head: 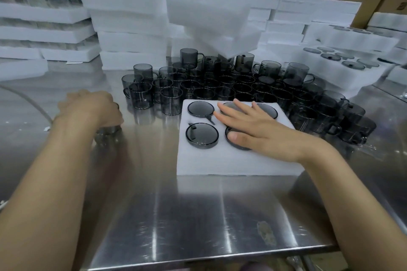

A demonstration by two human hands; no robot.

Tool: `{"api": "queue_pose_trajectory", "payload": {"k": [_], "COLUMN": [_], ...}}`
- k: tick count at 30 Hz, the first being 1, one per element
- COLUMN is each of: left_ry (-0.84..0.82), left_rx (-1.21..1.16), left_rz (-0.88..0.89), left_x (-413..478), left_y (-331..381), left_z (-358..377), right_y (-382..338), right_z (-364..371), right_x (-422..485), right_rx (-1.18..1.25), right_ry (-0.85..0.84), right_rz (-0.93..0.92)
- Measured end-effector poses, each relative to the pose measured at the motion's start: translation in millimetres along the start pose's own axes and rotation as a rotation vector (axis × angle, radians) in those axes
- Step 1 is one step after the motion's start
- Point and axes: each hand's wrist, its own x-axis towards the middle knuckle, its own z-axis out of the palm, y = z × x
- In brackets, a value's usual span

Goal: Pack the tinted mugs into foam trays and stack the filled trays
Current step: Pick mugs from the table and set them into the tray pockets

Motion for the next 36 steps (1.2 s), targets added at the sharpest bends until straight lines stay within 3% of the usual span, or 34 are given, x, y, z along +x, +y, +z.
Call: {"api": "queue_pose_trajectory", "payload": {"k": [9, 11, 14, 17, 20, 25, 31, 36], "left_ry": [0.381, 0.476, 0.592, 0.518, 0.480, 0.466, 0.477, 0.436], "left_rx": [-0.425, -0.513, -0.764, -1.000, -0.990, -0.863, -0.866, -0.925], "left_rz": [0.031, 0.119, 0.410, 0.714, 0.989, 1.258, 1.378, 1.428], "left_x": [-13, -13, -21, -38, -53, -67, -66, -67], "left_y": [25, 30, 41, 58, 72, 79, 85, 89], "left_z": [-4, -1, 1, 3, 11, 20, 24, 26], "right_y": [-1, -3, 0, 4, 8, 12, 8, 3], "right_z": [-4, -6, -3, -2, -3, 2, 0, 0], "right_x": [9, 13, 11, 5, 4, 5, 4, 2], "right_rx": [-0.125, -0.131, -0.061, 0.358, 0.641, 0.582, 0.470, 0.309], "right_ry": [-0.037, -0.062, -0.007, 0.203, 0.453, 0.567, 0.624, 0.764], "right_rz": [0.057, 0.081, 0.065, -0.010, -0.095, -0.186, -0.232, -0.278]}}
